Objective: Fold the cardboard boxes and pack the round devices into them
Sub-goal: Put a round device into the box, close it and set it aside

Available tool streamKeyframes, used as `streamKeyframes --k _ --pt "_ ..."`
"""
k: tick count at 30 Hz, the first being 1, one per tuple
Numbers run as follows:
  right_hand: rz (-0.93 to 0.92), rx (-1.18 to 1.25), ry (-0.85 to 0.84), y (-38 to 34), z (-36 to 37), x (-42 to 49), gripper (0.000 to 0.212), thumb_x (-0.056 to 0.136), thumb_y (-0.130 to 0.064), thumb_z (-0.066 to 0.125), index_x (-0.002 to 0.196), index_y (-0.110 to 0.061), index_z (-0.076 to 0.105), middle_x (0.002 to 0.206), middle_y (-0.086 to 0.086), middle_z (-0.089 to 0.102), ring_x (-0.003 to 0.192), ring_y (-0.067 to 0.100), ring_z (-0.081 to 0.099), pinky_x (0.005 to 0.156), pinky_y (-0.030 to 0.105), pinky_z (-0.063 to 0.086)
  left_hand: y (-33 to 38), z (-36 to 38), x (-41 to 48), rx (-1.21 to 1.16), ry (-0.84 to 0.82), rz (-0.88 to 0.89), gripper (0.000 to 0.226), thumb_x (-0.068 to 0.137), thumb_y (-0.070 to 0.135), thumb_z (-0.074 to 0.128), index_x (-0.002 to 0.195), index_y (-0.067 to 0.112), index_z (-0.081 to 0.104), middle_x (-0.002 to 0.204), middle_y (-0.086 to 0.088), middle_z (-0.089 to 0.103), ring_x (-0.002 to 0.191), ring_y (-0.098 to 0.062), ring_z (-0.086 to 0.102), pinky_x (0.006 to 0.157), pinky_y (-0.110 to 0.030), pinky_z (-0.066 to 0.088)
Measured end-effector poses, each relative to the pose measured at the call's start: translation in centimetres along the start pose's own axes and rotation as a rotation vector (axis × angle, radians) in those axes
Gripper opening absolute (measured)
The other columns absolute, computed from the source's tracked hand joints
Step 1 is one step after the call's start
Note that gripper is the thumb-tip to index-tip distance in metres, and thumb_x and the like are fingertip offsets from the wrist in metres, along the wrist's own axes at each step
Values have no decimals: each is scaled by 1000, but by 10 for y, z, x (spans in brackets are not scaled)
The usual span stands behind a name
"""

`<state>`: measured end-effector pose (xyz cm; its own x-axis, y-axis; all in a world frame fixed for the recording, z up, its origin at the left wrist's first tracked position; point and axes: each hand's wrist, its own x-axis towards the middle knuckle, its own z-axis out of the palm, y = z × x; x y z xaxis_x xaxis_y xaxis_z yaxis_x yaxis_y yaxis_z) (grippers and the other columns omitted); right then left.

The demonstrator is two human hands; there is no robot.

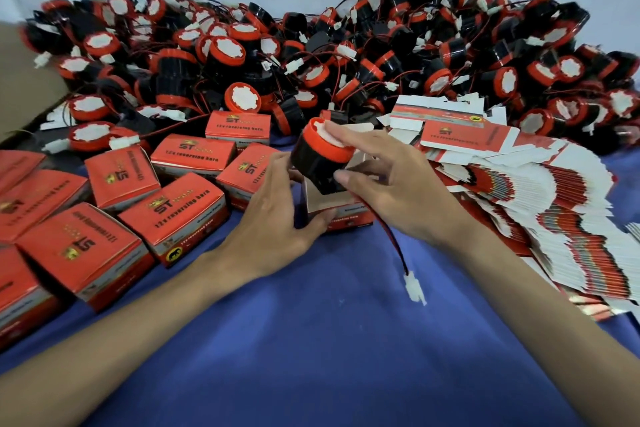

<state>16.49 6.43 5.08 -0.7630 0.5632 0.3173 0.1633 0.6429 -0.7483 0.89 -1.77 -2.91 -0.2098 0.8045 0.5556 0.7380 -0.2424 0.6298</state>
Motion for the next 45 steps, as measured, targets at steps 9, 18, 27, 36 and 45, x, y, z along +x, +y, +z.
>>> streamKeyframes --k 9,18,27,36,45 --pt "-101 -293 -57 6 -10 1 63 81 -29 75 138 -31 48 105 -17 42 87 -14 48 80 2 37 2 -1 1 8 -2 46 63 79 28 72 128 23 32 115 11 35 104 6 43 89 -11 40" --pt "-94 -586 87 1 -11 -1 58 81 -56 65 128 -26 48 92 -1 62 81 22 60 70 34 52 4 0 1 50 21 87 70 76 27 75 131 2 39 126 0 39 112 -17 49 93 -37 48" --pt "-28 -982 278 -6 10 -9 60 82 -71 50 105 -16 52 77 1 63 67 29 63 48 27 24 5 -1 2 34 64 55 68 76 21 80 131 3 45 125 -4 48 115 -14 49 96 -18 40" --pt "-26 -1012 232 -5 -1 -5 59 80 -74 46 108 -23 58 94 -1 64 96 23 57 62 28 33 4 -1 1 64 58 94 67 77 26 74 134 12 42 126 7 40 116 -7 45 98 -15 38" --pt "-153 -925 57 4 10 -7 23 93 -36 53 98 -16 60 99 1 63 99 26 52 88 47 33 9 -2 1 107 41 76 52 80 24 70 124 5 52 121 7 38 113 1 39 99 -3 27"
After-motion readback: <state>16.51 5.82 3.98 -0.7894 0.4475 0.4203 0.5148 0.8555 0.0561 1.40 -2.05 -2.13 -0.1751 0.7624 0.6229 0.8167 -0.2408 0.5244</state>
